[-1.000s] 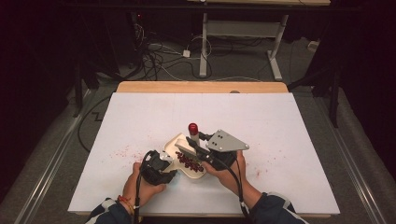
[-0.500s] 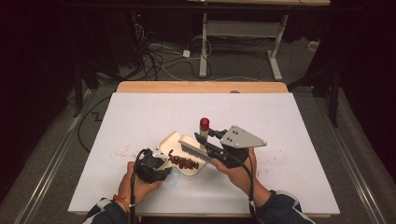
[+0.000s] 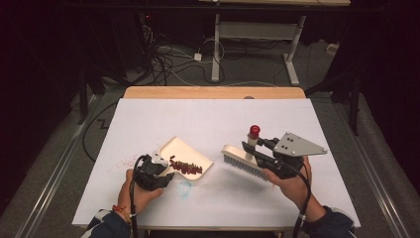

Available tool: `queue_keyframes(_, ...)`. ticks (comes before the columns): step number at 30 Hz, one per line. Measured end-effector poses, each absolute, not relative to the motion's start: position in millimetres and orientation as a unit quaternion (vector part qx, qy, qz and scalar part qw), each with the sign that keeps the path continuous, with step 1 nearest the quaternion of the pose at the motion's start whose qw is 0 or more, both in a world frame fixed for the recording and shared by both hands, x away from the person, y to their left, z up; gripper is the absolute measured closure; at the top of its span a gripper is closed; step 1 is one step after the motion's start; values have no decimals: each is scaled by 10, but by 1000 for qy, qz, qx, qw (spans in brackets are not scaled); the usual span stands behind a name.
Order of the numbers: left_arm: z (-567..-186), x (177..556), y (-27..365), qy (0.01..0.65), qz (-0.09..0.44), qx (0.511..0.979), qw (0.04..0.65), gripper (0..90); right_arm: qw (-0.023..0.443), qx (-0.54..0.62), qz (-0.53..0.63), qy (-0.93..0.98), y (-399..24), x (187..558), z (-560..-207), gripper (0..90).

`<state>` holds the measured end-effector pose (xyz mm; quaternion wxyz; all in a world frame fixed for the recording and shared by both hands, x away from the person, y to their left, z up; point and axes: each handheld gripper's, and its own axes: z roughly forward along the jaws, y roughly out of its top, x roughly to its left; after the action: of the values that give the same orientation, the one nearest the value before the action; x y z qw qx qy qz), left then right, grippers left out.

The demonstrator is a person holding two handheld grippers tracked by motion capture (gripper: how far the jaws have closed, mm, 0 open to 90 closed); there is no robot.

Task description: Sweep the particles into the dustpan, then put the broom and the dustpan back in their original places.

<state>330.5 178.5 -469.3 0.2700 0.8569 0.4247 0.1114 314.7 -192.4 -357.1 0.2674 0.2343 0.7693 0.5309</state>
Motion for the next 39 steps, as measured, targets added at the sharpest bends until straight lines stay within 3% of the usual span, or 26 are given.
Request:
queue_keyframes(19,-4703,3373,1848,430,112,854,271,640,243,260,509,783,-2561,3018,-3572,697)
queue_keyframes(39,-4765,3448,1948,474,131,830,263,637,159,248,507,810,-2780,3038,-3560,697)
